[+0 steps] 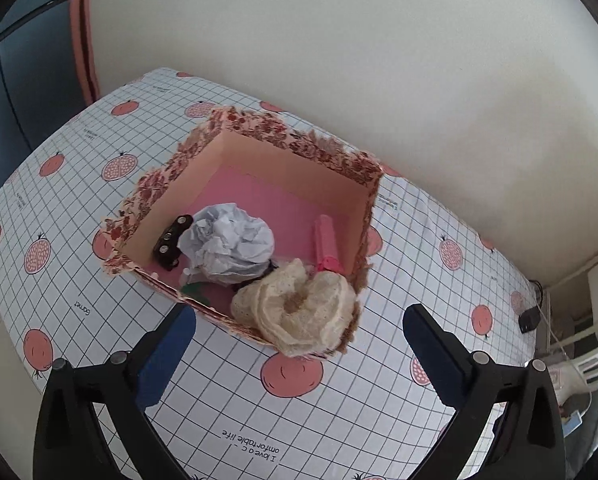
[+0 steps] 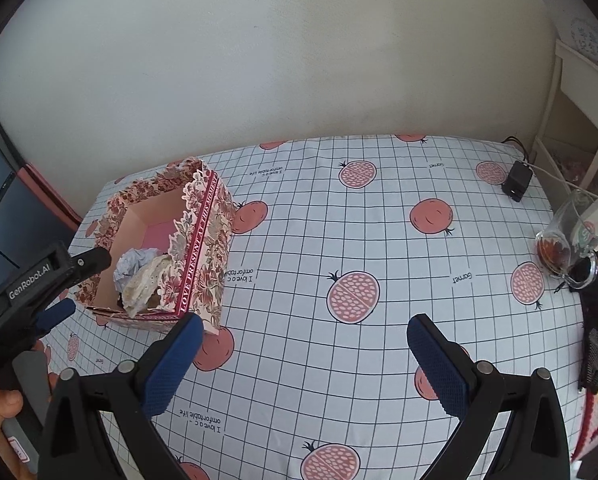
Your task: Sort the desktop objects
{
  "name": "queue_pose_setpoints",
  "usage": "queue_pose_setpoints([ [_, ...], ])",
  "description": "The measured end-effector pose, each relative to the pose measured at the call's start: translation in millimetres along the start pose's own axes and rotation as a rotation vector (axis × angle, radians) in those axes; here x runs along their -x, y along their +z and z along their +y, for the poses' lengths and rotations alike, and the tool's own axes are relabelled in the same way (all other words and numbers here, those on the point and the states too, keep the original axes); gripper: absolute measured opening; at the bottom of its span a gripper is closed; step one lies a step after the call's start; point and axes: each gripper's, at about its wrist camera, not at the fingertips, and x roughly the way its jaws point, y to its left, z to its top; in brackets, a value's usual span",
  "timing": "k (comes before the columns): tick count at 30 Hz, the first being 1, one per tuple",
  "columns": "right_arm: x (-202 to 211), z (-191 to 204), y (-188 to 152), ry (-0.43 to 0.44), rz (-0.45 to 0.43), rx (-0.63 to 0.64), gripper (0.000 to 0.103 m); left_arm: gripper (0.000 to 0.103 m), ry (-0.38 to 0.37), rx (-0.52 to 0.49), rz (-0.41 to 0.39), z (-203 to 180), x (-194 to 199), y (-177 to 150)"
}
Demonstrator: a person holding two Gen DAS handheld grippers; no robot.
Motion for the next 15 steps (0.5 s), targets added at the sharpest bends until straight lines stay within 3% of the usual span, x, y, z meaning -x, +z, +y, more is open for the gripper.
queue_pose_setpoints([
  [7, 12.4, -22.4, -9.6, -0.027, 0.010, -0.021, 0.103, 0.103, -0.041, -0.093, 0.015, -32.4, 5.9, -21.0],
  [15, 24.0, -33.8, -16.7, -0.036, 0.004, -0.016, 0.103, 0.103, -0.037, -0.158, -0.034, -43.5, 24.8, -35.0],
])
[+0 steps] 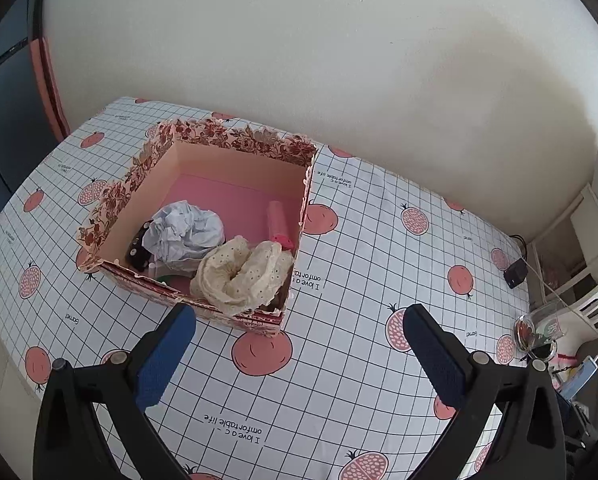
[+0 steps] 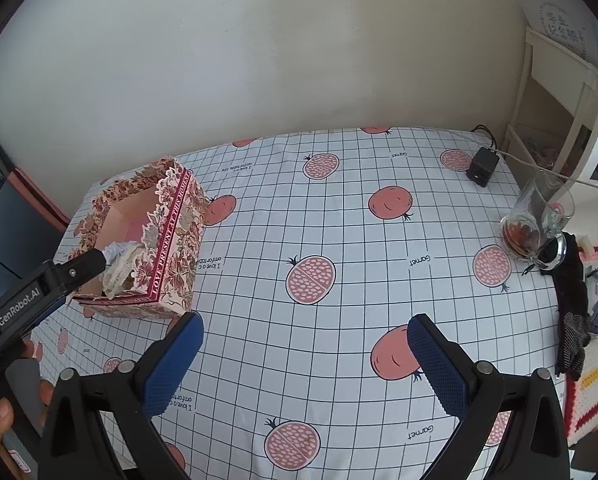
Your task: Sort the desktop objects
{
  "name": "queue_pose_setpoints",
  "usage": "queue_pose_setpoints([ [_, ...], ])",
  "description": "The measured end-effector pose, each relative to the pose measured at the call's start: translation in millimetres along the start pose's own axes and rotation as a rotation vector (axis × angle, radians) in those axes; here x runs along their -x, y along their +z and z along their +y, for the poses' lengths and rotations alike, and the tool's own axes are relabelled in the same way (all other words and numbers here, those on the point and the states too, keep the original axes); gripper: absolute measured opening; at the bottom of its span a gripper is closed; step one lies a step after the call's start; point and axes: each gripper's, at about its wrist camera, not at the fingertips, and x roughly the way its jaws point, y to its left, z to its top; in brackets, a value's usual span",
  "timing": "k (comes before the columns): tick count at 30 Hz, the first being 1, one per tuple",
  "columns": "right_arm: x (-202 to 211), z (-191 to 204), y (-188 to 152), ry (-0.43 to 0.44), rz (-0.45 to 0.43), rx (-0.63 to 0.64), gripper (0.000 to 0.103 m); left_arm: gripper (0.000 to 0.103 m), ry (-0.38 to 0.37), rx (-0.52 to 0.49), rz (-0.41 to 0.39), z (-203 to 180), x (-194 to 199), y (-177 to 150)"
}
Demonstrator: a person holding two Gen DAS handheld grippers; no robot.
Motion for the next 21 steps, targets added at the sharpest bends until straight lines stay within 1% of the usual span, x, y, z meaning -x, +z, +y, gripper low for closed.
queue_pose_setpoints([
  [4, 3.2, 2.1, -6.0, -0.001, -0.002, 0.039, 0.103, 0.103, -0.051, -0.055, -0.018, -7.7, 9.9, -4.0],
  [6, 5.1, 3.3, -7.9, -0.006, -0.010, 0.058, 0.103, 0.103, -0.056, -0.092, -0.030, -13.3, 14.4, -6.7],
  [8, 8.5, 5.5, -9.1, -0.008, -0.028, 0.074, 0.103, 0.103, -0.048, -0.122, -0.041, -17.1, 18.2, -9.6],
  [10, 11.7, 7.7, -9.6, 0.002, -0.042, 0.086, 0.103, 0.103, -0.019, -0.156, -0.043, -20.5, 20.7, -13.7],
  [15, 13.6, 12.0, -9.7, 0.008, -0.049, 0.091, 0.103, 0.103, 0.037, -0.230, -0.043, -25.8, 23.7, -22.9],
  [18, 14.5, 13.4, -9.6, 0.006, -0.049, 0.094, 0.103, 0.103, 0.043, -0.231, -0.033, -24.7, 23.1, -26.9],
  [21, 14.3, 15.1, -9.1, 0.012, -0.050, 0.095, 0.103, 0.103, 0.036, -0.212, 0.000, -22.3, 18.3, -31.3],
])
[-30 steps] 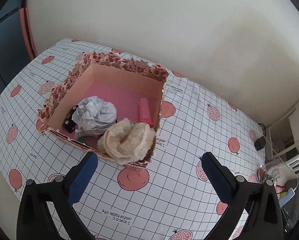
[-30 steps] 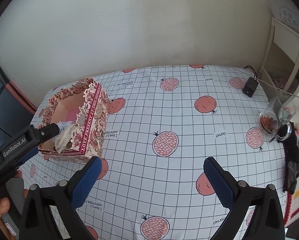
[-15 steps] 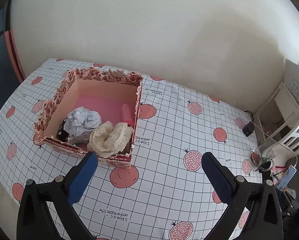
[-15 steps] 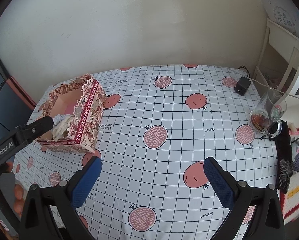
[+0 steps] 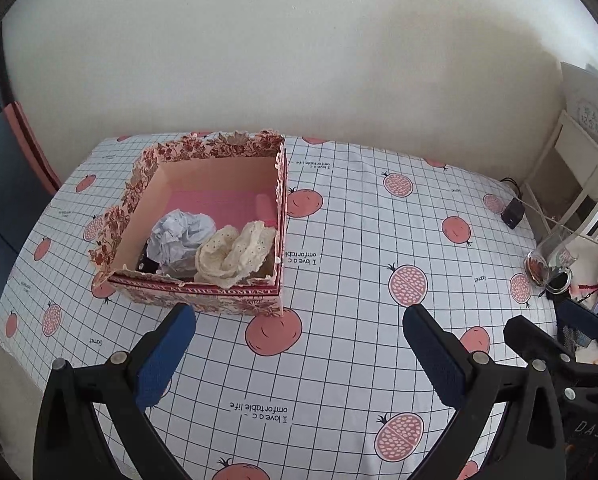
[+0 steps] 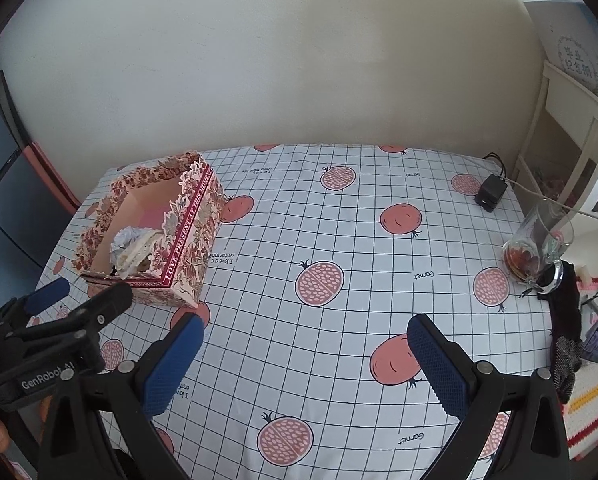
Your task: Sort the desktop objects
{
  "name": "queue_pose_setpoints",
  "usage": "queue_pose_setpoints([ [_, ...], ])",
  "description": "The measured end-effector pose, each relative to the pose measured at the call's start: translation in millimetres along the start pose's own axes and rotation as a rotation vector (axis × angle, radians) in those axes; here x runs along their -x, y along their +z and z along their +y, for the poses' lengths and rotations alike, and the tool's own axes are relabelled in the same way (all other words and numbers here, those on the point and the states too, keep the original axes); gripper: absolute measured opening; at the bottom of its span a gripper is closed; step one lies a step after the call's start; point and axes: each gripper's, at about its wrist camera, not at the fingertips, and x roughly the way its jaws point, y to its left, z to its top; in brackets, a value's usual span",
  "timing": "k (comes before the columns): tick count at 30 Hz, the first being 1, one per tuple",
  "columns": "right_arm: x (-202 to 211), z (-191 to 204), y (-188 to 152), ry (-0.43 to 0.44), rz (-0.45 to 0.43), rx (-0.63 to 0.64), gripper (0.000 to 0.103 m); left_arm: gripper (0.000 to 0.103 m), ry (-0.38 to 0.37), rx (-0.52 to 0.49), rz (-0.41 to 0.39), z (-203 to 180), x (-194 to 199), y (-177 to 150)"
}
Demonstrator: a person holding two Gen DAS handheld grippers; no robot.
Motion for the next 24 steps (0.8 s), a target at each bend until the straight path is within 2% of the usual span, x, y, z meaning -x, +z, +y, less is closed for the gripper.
queue_pose_setpoints([
  [3, -2.8, 3.3, 0.9, 0.004, 0.007, 0.011, 0.103, 0.103, -0.016, -0.004, 0.022, -3.1, -4.2, -3.6],
  [14, -14.5, 10.4, 0.1, 0.007, 0.050, 0.039, 0.103, 0.103, 0.021, -0.024, 0.019, -2.1, -8.2, -9.2],
  [24, -17.9, 11.5, -0.4, 0.012, 0.061, 0.040, 0.103, 0.103, 0.020, -0.030, 0.035, 1.6, -12.0, -7.5],
])
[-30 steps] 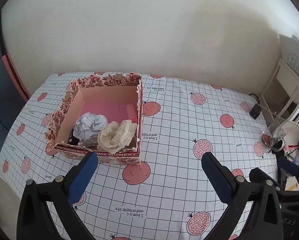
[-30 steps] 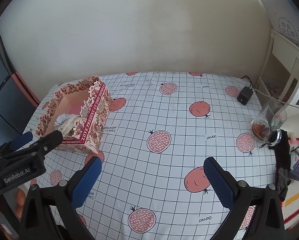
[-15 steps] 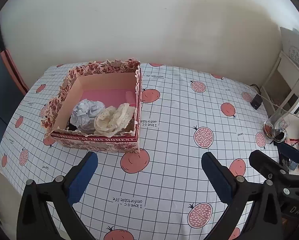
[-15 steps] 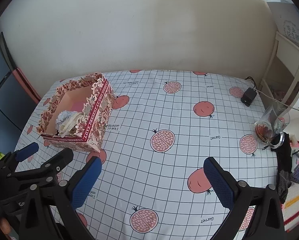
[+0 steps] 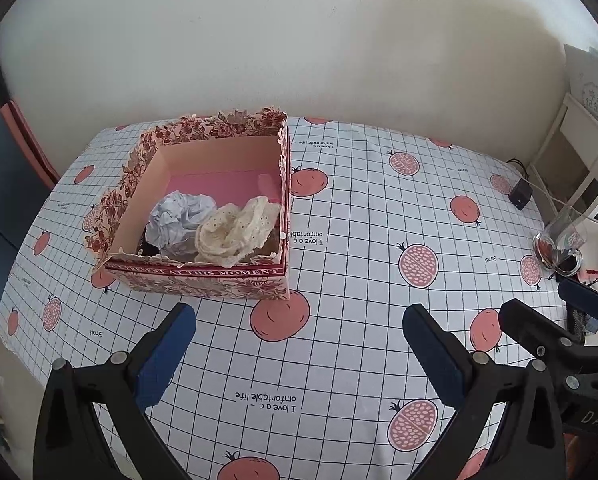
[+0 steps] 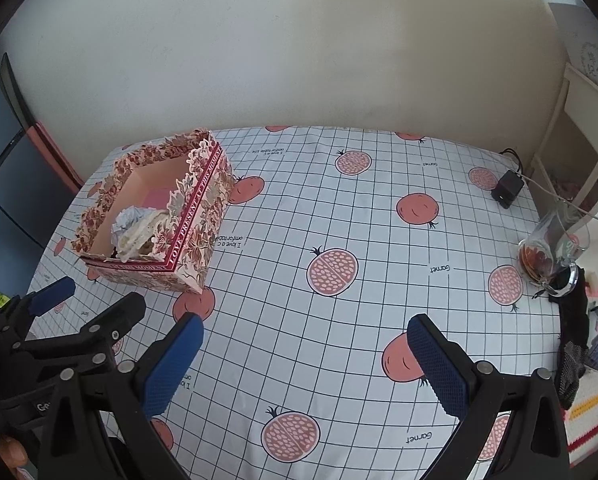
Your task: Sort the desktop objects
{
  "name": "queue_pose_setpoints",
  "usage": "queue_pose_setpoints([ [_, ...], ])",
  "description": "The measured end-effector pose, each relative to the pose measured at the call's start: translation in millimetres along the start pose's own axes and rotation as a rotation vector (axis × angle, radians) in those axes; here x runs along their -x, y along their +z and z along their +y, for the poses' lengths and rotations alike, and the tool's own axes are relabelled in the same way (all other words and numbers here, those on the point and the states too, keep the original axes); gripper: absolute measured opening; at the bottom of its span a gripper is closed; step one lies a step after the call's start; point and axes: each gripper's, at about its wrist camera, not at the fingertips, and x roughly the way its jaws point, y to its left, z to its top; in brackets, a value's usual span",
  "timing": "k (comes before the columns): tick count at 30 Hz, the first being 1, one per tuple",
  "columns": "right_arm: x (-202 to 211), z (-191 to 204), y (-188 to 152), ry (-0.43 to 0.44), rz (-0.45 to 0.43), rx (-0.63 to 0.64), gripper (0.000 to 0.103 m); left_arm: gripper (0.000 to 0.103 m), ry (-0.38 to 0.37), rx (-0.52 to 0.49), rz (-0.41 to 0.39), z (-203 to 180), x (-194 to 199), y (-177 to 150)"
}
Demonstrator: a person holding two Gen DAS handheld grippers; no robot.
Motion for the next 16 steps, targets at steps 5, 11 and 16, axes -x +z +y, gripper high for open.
queue_pose_setpoints([
  [5, -0.6, 0.3, -0.5, -0.009, 0.002, 0.001, 0.103, 0.103, -0.003, 0.002, 0.005, -0.4, -0.8, -0.1],
  [11, -1.5, -0.6, -0.5, 0.000, 0.004, -0.006, 0.103, 0.103, -0.008, 0.004, 0.013, 0.1, -1.8, -0.6],
  [16, -2.6, 0.8, -1.0, -0.015, 0.007, 0.000, 0.103, 0.103, 0.002, 0.002, 0.015, -0.9, -1.7, -0.8],
])
